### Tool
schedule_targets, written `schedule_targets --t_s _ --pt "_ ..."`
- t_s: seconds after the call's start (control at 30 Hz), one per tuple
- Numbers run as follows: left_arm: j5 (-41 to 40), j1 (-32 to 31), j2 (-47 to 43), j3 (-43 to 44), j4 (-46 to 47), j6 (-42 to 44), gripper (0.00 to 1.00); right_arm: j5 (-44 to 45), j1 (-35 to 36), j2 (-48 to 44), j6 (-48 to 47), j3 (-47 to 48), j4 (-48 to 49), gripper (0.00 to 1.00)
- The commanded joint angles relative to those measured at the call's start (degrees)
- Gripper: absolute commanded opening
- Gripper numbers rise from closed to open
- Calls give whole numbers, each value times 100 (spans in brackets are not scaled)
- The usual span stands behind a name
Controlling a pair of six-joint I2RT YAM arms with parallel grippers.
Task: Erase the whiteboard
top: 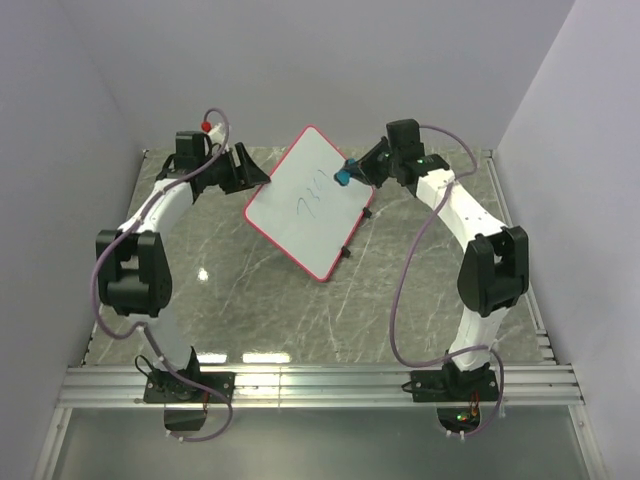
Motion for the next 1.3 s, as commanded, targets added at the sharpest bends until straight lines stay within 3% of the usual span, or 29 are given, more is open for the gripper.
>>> schedule_targets --t_s 0.0,0.2,0.3,0.4,0.43,0.53,0.83,1.27 --pt "1125 -121 400 528 240 201 70 -370 28 141 -199 504 197 0" --pt "1356 -508 621 766 213 306 65 -555 72 590 -182 997 100 0" --pt "1330 -570 753 933 20 376 56 -608 81 696 -102 1006 232 0" --pt "1155 -587 806 1021 -234 534 31 -643 142 906 -23 1084 373 0" --pt "1102 -587 797 1004 -252 543 15 -634 186 985 12 1154 373 0" --pt "777 -605 745 916 -331 613 1 -625 187 1354 257 1322 557 0" --pt "99 -772 762 775 -656 851 0 -432 230 1926 1005 1375 1304 0" --pt "-155 -930 1034 1048 -833 860 0 -476 1258 794 1101 -1242 2297 0"
